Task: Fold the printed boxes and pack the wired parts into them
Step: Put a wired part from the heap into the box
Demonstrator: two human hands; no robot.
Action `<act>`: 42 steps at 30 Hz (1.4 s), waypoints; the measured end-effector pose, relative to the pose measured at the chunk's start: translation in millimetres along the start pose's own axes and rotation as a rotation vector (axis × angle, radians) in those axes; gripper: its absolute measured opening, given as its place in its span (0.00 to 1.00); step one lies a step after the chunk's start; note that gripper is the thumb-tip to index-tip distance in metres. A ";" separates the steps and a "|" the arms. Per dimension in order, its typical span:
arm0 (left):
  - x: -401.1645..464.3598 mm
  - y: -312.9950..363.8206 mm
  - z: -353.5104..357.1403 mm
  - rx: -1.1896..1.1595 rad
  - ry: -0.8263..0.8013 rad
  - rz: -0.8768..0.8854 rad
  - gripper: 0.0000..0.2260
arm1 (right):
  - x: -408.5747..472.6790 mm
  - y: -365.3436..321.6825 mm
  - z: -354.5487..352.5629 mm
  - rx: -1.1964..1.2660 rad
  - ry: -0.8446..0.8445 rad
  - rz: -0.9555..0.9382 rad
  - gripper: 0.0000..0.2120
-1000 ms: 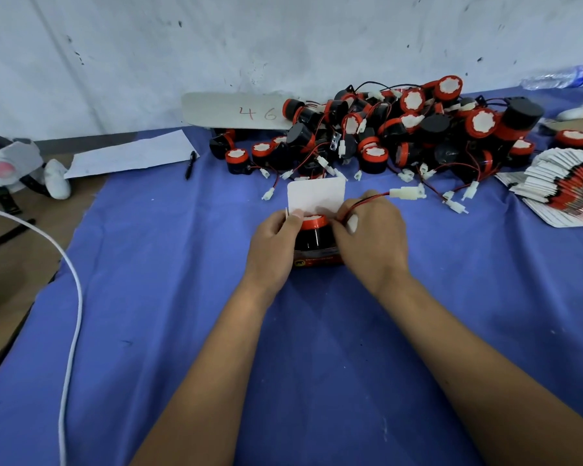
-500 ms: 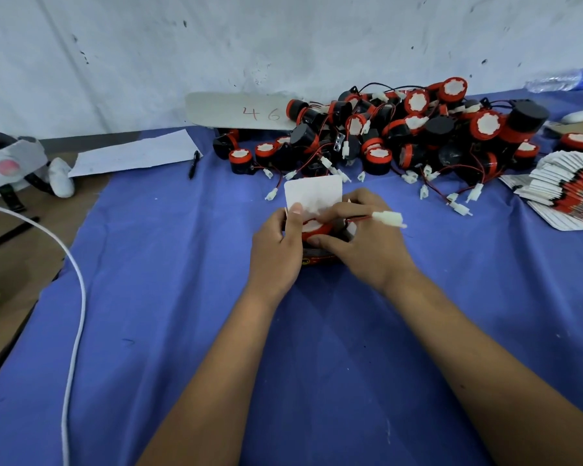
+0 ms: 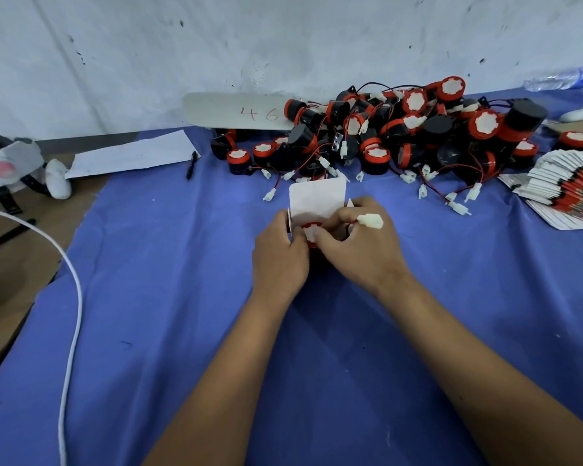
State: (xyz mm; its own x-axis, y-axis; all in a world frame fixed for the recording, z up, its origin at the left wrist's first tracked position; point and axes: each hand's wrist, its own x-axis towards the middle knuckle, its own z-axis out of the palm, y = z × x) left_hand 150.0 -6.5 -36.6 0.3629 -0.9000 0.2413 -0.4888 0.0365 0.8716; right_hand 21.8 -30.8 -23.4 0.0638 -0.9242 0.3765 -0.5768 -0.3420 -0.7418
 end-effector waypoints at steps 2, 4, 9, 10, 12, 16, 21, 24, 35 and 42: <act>0.3 1.7 -2.0 -0.034 -0.012 -0.015 0.07 | -0.8 1.3 0.5 0.009 0.003 0.005 0.09; 1.3 2.0 -2.5 -0.056 -0.020 -0.022 0.07 | 0.0 3.0 -0.5 0.006 0.027 0.008 0.12; 1.4 -1.1 -0.6 -0.071 -0.030 -0.023 0.06 | 4.5 5.9 -5.6 0.089 0.011 0.104 0.12; 1.7 -1.4 -0.1 -0.074 -0.036 -0.029 0.07 | 5.1 6.6 -6.2 0.107 0.010 0.123 0.10; 2.2 -1.3 0.7 -0.075 -0.048 -0.039 0.08 | 4.9 7.6 -5.7 0.124 0.012 0.133 0.08; 0.8 0.1 -1.9 -0.115 -0.053 -0.043 0.12 | 3.8 8.1 -0.6 0.055 0.014 0.112 0.08; 1.0 2.6 -2.9 -0.093 -0.078 -0.027 0.06 | 3.8 9.0 0.0 0.039 0.010 0.099 0.08; 1.7 3.5 -3.2 -0.081 -0.078 -0.028 0.06 | 3.2 7.9 -0.4 0.016 0.014 0.082 0.07; 5.5 0.2 -1.2 -0.121 -0.059 -0.048 0.06 | 2.8 6.9 0.2 -0.035 0.037 0.058 0.05; 8.6 -2.1 3.1 -0.178 -0.033 -0.109 0.07 | 1.2 0.3 -10.7 -0.261 0.074 -0.011 0.09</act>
State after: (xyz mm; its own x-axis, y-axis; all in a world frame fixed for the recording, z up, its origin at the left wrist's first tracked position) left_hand 151.7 -15.6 -37.7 0.3783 -0.9166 0.1298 -0.2996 0.0115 0.9540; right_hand 13.0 -30.2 -17.2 0.0167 -0.9024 0.4307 -0.7674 -0.2876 -0.5730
